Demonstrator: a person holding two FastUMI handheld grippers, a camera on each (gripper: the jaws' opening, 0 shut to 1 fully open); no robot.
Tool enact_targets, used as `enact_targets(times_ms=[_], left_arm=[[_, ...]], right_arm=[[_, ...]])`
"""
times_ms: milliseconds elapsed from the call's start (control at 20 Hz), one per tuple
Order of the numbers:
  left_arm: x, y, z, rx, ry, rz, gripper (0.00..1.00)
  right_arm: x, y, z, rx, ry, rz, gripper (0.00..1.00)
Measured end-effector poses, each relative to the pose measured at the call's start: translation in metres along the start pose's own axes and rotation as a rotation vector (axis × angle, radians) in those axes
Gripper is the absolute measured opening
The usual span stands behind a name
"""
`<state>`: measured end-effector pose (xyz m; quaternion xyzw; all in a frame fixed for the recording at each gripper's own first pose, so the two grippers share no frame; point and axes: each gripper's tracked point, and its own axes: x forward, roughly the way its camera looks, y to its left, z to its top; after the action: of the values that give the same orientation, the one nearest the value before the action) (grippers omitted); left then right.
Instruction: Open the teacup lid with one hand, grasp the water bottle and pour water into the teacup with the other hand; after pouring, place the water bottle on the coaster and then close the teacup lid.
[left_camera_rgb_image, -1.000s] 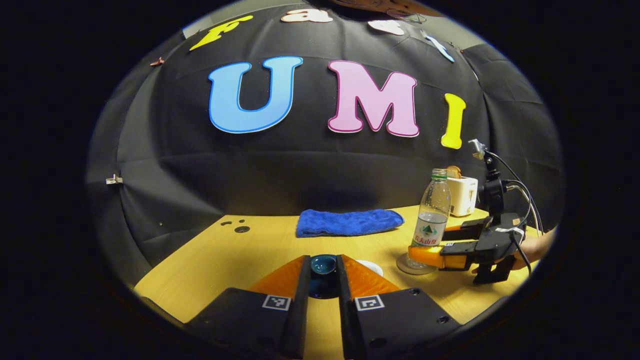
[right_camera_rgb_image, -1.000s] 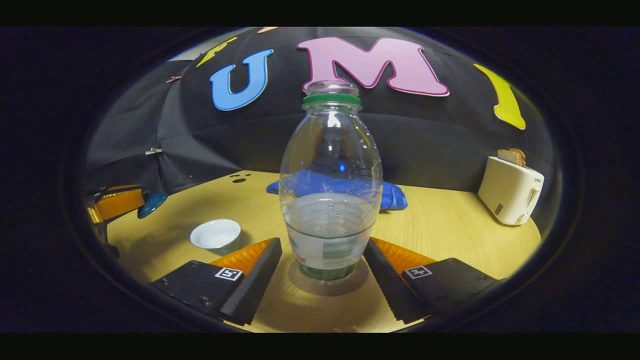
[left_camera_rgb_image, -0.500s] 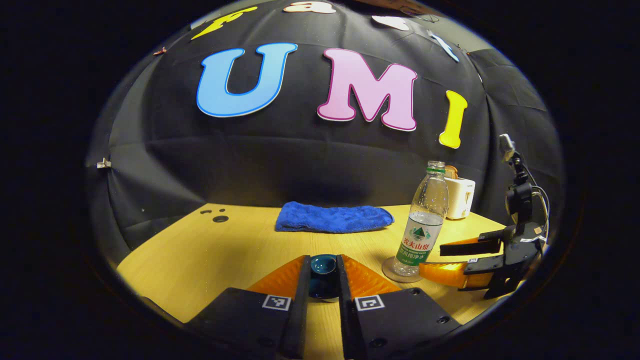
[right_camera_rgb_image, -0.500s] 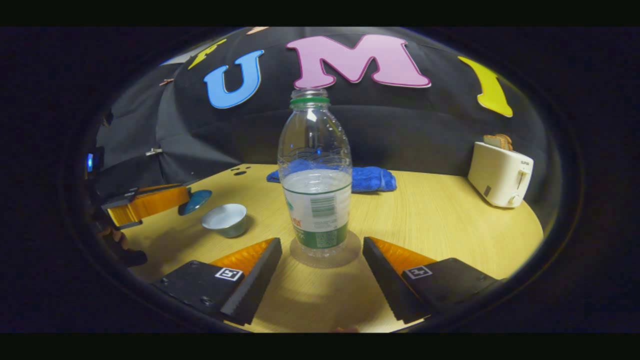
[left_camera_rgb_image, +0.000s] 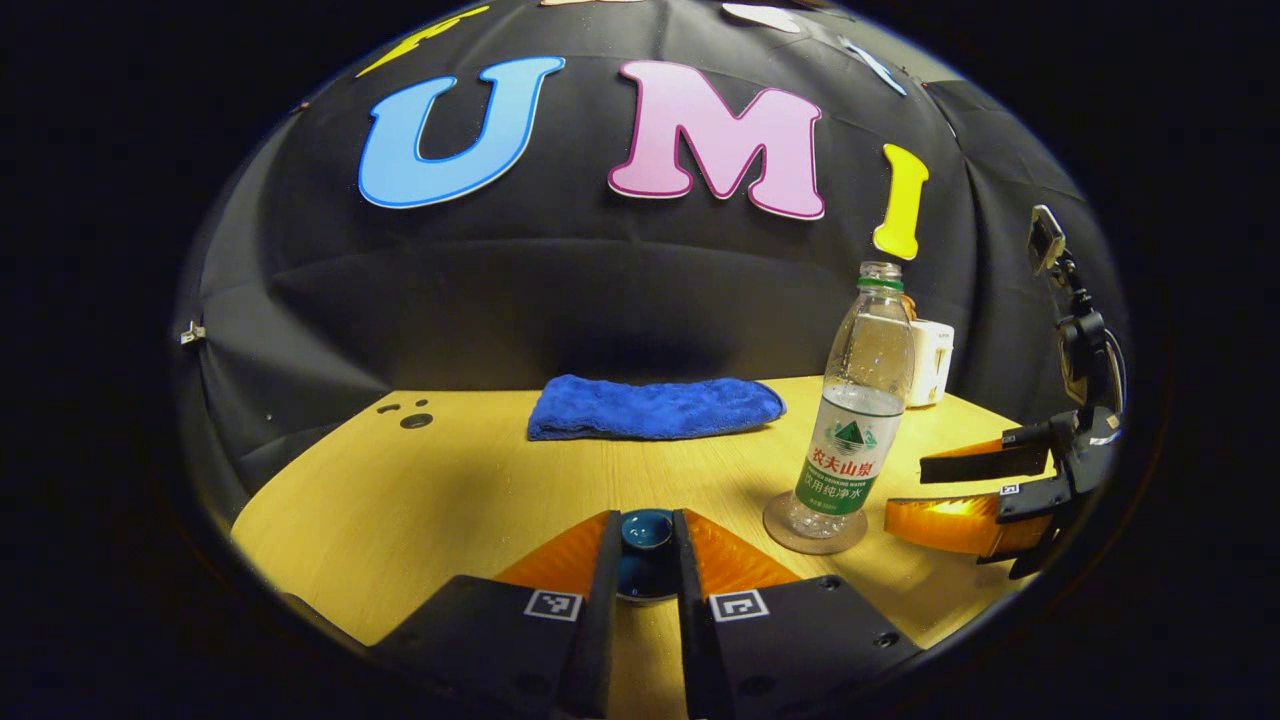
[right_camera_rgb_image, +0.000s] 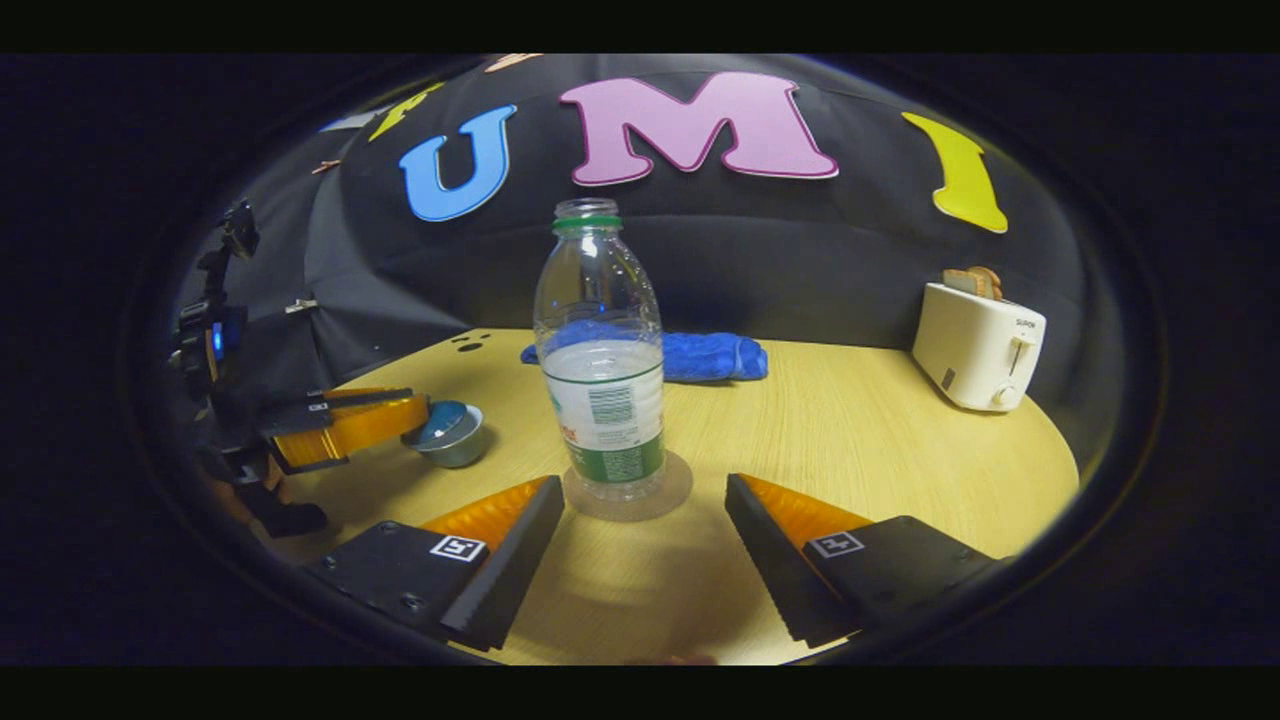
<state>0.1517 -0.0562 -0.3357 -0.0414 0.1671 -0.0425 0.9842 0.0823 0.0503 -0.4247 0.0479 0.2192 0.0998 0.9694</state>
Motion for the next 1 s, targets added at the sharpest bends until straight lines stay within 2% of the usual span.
enact_targets(times_ms=[100,150,250,300,350,400,450,550,600,650,700,750,900,950,1000], left_arm=[[0.003,0.000,0.000,0.002,0.003,0.002,0.29],[0.004,0.001,-0.001,0.002,0.007,0.005,0.32],[0.004,0.000,-0.002,0.005,0.013,0.009,0.32],[0.004,0.000,-0.003,0.008,0.018,0.010,0.33],[0.004,-0.001,-0.004,0.011,0.024,0.009,0.34],[0.005,-0.001,-0.004,0.014,0.024,0.010,0.34],[0.005,0.000,-0.004,0.014,0.023,0.010,0.32],[0.004,0.000,-0.005,0.011,0.029,0.013,0.40],[0.002,0.000,-0.004,0.009,0.027,0.013,0.36],[-0.001,-0.001,0.001,0.008,0.018,0.014,0.41],[-0.004,0.000,0.010,0.003,0.001,0.017,0.33],[-0.010,0.001,0.018,-0.004,-0.018,0.022,0.33],[-0.039,0.009,0.053,-0.026,-0.066,0.051,0.39],[-0.050,0.012,0.068,-0.024,-0.082,0.057,0.43],[-0.063,0.014,0.084,-0.019,-0.096,0.065,0.39]], right_arm=[[0.000,-0.001,0.000,0.002,0.002,0.000,0.96],[0.000,0.000,-0.001,0.004,0.005,0.002,1.00],[-0.001,0.000,-0.002,0.002,0.008,0.003,1.00],[-0.002,-0.001,-0.001,0.002,0.007,0.003,0.96],[-0.002,-0.001,0.000,0.003,0.005,0.002,1.00],[-0.003,-0.001,0.000,0.005,0.005,0.001,1.00],[-0.003,-0.001,0.001,0.006,0.004,0.000,0.96],[-0.006,-0.002,0.005,0.010,-0.004,-0.002,0.96],[-0.008,-0.003,0.006,0.010,-0.007,-0.005,0.96],[-0.009,-0.003,0.009,0.007,-0.014,-0.006,1.00],[-0.013,-0.002,0.014,0.003,-0.020,-0.008,1.00],[-0.017,-0.001,0.020,-0.004,-0.028,-0.010,0.96],[-0.038,0.004,0.059,-0.033,-0.090,-0.021,1.00],[-0.048,0.007,0.077,-0.040,-0.117,-0.027,0.95],[-0.059,0.010,0.097,-0.043,-0.144,-0.033,1.00]])
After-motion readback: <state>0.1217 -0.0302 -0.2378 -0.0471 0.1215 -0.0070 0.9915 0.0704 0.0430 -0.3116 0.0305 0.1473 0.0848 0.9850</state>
